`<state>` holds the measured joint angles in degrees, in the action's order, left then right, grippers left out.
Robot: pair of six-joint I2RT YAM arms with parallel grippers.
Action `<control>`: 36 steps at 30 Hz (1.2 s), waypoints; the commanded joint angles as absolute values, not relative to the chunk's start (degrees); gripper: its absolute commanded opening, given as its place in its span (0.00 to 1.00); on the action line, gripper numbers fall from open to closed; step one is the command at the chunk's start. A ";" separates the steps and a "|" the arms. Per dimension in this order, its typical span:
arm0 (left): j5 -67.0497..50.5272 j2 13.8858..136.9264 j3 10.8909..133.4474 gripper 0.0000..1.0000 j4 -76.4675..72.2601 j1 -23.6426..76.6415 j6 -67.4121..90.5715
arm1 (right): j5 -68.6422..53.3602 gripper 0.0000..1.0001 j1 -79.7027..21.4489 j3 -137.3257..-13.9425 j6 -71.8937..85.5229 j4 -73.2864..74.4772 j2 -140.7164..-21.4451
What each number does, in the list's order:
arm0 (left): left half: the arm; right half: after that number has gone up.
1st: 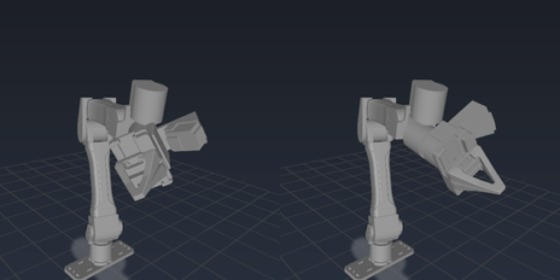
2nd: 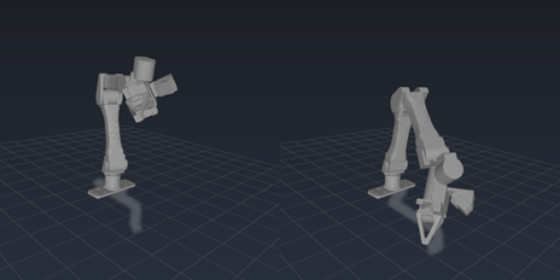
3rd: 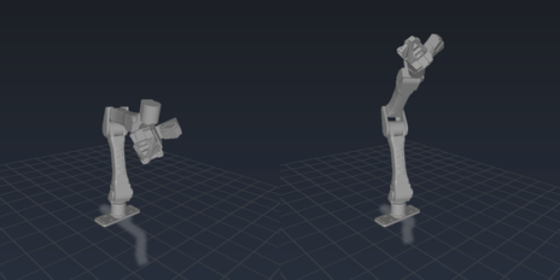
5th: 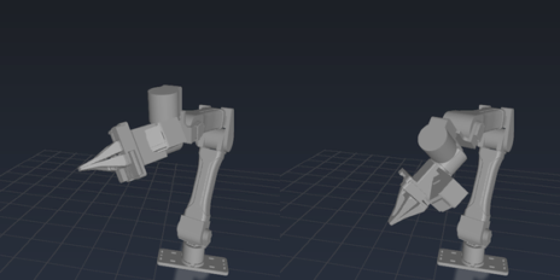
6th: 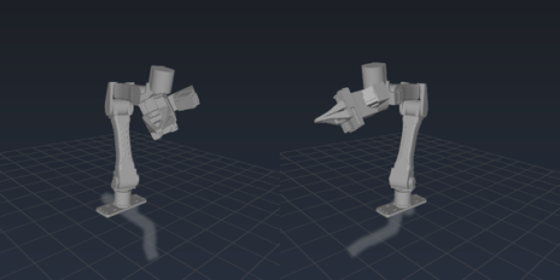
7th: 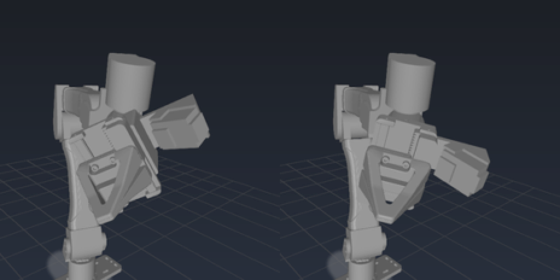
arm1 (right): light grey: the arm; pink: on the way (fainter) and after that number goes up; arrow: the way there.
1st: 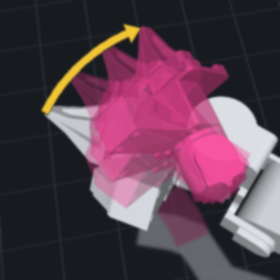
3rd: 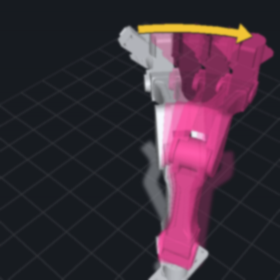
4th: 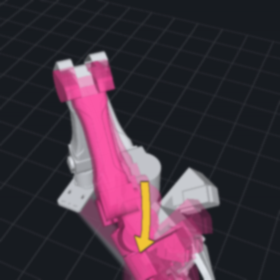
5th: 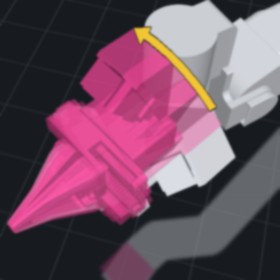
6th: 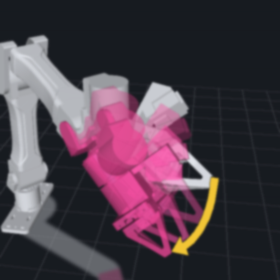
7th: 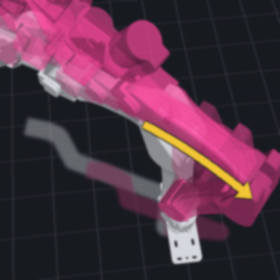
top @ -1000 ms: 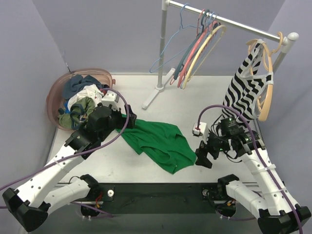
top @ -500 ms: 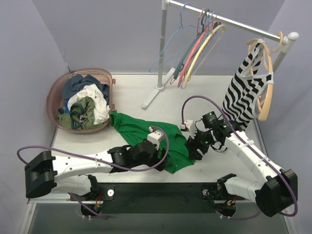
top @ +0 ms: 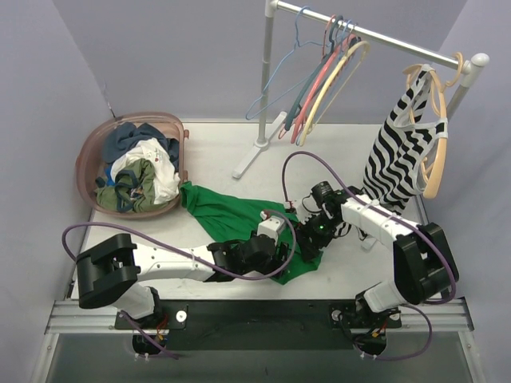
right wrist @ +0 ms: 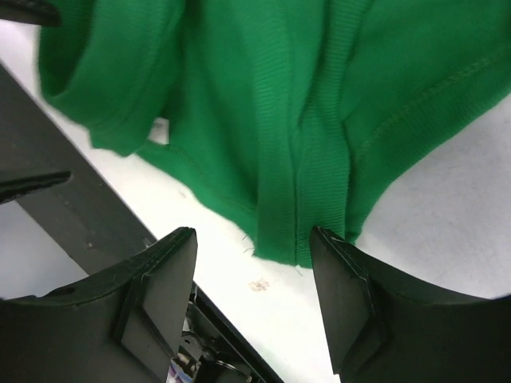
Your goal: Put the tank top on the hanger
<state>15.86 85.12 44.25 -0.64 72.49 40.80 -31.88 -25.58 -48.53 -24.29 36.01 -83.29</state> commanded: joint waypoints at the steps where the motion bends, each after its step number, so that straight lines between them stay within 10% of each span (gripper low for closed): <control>1: 17.93 86.57 47.02 0.70 -2.37 72.86 41.49 | -28.04 0.58 -25.84 -51.50 -21.80 36.65 -86.83; 16: 17.67 75.78 36.92 0.00 -3.87 72.07 44.47 | -22.15 0.32 -26.54 -52.82 -20.30 36.74 -91.67; 21: 16.88 64.53 28.75 0.00 -4.04 71.54 48.85 | -21.88 0.00 -26.46 -52.47 -20.48 36.91 -90.01; 36: 11.95 24.61 30.04 0.00 10.52 69.17 38.77 | -29.36 0.00 -23.91 -60.81 -39.90 55.19 -58.74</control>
